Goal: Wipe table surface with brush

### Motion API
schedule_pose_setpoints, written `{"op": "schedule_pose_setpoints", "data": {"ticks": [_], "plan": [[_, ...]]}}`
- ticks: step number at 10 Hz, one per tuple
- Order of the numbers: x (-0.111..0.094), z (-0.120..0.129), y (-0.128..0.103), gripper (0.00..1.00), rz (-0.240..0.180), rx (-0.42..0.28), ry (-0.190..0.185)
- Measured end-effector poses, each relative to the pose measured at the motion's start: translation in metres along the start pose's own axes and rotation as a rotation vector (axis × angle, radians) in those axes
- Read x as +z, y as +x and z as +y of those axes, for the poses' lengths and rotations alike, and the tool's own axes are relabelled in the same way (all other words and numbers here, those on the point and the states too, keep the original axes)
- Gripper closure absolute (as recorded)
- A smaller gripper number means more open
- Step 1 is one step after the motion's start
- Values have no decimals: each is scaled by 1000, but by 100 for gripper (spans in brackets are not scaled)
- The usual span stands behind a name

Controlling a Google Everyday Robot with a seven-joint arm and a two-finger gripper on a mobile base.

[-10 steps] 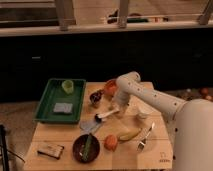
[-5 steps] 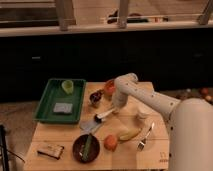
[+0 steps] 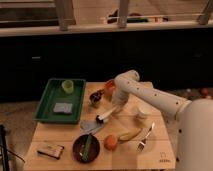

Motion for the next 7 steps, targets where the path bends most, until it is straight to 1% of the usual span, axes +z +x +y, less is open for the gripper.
{"op": "schedule_pose_setpoints", "data": {"ticks": [1,3,6,7], "plan": [[-10,0,1,100,23,-2,12],[-20,0,4,100,70,1,24],[-21,-3,6,100,134,13,30],[-19,-2,9,100,152,20,25]]}}
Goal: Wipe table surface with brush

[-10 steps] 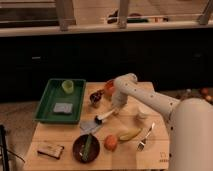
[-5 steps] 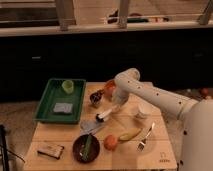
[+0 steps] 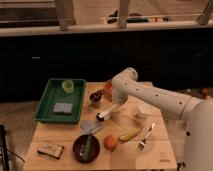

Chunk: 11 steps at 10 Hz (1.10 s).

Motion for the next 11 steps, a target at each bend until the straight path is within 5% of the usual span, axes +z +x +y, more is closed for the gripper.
{"op": "schedule_pose_setpoints", "data": {"ticks": [7,11], "plan": [[21,7,5,100,8,0,-61],[16,37,45,100,47,66,-107]]}}
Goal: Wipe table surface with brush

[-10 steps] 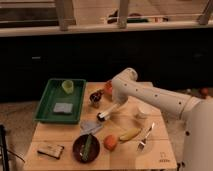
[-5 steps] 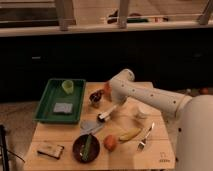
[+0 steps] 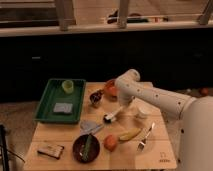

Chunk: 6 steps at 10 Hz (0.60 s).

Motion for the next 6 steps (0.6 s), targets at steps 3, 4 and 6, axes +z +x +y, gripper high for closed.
{"op": "schedule_pose_setpoints", "data": {"ticks": [3,4,6], "plan": [[-3,-11,24,100,43,47,-2],[-3,-21,35,100,60,65,0],[-5,-37,37,100,67,54,8]]}}
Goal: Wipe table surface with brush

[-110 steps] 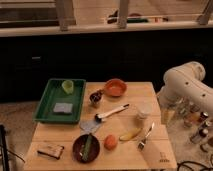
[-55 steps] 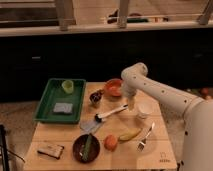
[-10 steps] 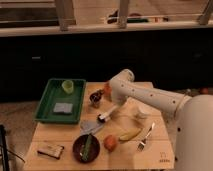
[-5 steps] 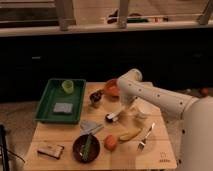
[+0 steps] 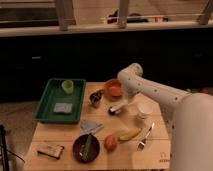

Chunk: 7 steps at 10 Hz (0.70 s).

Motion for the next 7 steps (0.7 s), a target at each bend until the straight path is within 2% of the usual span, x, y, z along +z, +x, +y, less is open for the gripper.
{"op": "schedule_pose_setpoints", "data": {"ticks": [2,4,5,7], "plan": [[-4,-12,-23,100,-9,-57,7],[-9,-19,-54,100,-35,-131,22],[-10,-15,-69,100,-55,-164,25],[-8,-1,-83,100,-85,-199,14]]}}
